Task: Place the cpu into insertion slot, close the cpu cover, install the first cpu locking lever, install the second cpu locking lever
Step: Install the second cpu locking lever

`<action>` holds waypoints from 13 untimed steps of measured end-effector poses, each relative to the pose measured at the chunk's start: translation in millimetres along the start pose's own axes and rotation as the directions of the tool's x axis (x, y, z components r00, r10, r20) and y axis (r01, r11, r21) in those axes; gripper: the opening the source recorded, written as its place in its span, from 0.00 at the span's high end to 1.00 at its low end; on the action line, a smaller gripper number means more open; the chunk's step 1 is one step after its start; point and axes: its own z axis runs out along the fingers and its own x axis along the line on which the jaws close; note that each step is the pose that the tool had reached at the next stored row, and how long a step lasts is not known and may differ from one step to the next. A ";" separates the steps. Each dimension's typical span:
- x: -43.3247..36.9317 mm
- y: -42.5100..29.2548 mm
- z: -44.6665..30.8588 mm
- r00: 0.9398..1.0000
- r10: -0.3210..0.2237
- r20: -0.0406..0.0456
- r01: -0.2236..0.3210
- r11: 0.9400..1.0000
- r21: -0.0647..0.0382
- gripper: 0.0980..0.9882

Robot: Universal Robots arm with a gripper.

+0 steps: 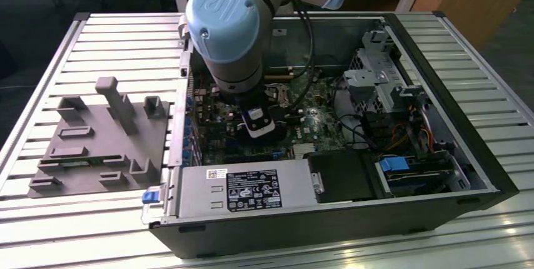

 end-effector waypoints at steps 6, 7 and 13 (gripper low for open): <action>0.0 0.1 0.2 1.000 -0.001 0.002 0.001 1.000 0.007 1.00; 0.0 0.2 -0.2 1.000 -0.001 0.002 0.001 1.000 0.008 1.00; -0.2 2.8 -6.3 1.000 -0.001 0.002 0.001 1.000 0.008 1.00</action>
